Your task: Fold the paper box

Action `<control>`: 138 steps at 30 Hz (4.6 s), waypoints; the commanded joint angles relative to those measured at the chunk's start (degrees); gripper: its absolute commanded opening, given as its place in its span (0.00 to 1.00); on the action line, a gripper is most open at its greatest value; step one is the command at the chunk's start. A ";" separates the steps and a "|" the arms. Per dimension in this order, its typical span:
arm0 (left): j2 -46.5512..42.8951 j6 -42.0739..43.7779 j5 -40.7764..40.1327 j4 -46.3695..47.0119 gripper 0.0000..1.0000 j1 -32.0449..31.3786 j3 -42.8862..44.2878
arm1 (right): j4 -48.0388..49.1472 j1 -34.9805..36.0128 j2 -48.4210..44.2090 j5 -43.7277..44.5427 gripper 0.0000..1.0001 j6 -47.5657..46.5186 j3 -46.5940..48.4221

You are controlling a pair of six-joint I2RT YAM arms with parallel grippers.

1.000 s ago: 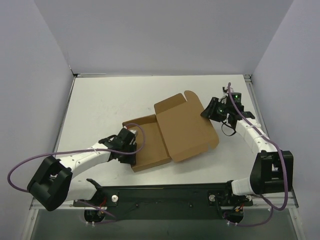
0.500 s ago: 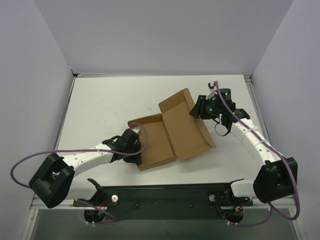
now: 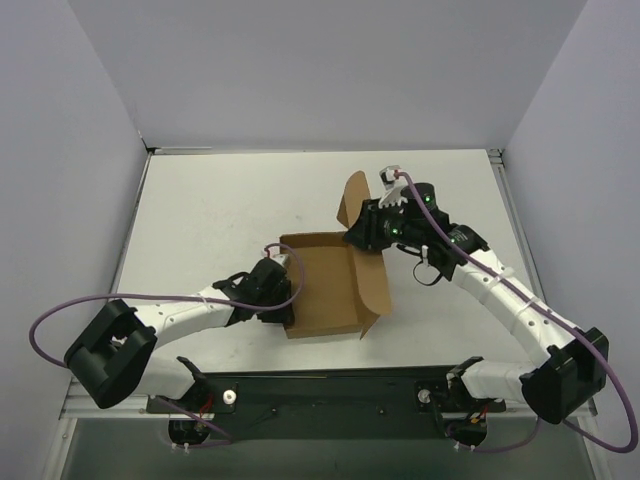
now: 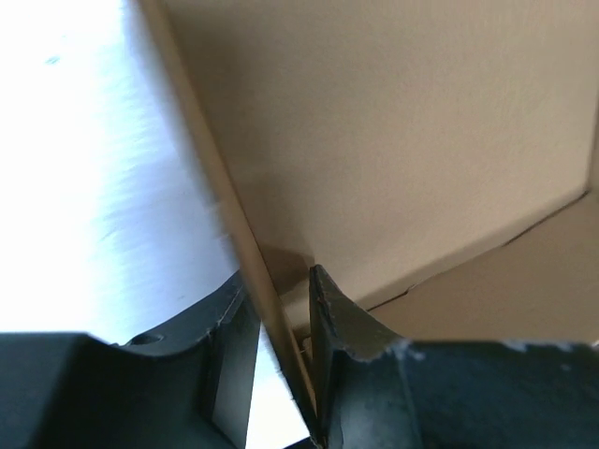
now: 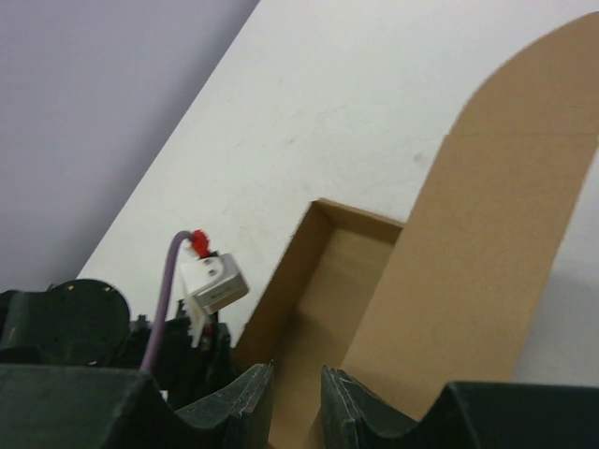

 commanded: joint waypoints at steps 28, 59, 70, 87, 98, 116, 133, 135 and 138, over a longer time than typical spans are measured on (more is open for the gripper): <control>-7.67 -0.63 0.19 11.02 0.53 0.17 3.07 | -9.21 5.32 -9.55 -0.18 0.74 10.80 -2.93; -23.22 -9.77 -9.03 9.71 0.52 7.65 -15.12 | -5.60 3.89 1.79 2.61 0.75 10.52 1.12; -17.88 -7.49 -7.19 14.18 0.45 13.00 -13.20 | 1.96 16.81 -20.18 12.28 0.74 37.32 -26.04; -14.88 -5.38 -6.31 19.11 0.45 16.44 -12.31 | 13.46 37.73 -20.29 19.77 0.82 58.69 -36.77; -16.55 -4.76 -5.52 18.50 0.45 16.61 -12.49 | 26.04 37.91 -7.64 18.01 0.85 63.10 -40.38; -28.23 -2.75 1.68 7.60 0.60 16.44 -12.49 | 13.77 23.15 -5.96 26.61 0.84 42.19 -34.69; -31.39 3.41 -3.58 -7.60 0.87 16.79 -2.73 | 3.72 12.59 5.64 23.45 0.82 6.41 -15.07; -32.01 3.93 -4.99 -9.89 0.87 16.79 -1.51 | 1.96 14.35 5.29 26.16 0.82 5.27 -14.02; -32.11 7.61 -7.27 -11.82 0.88 16.88 2.00 | -1.64 17.69 4.15 29.78 0.82 6.30 -12.96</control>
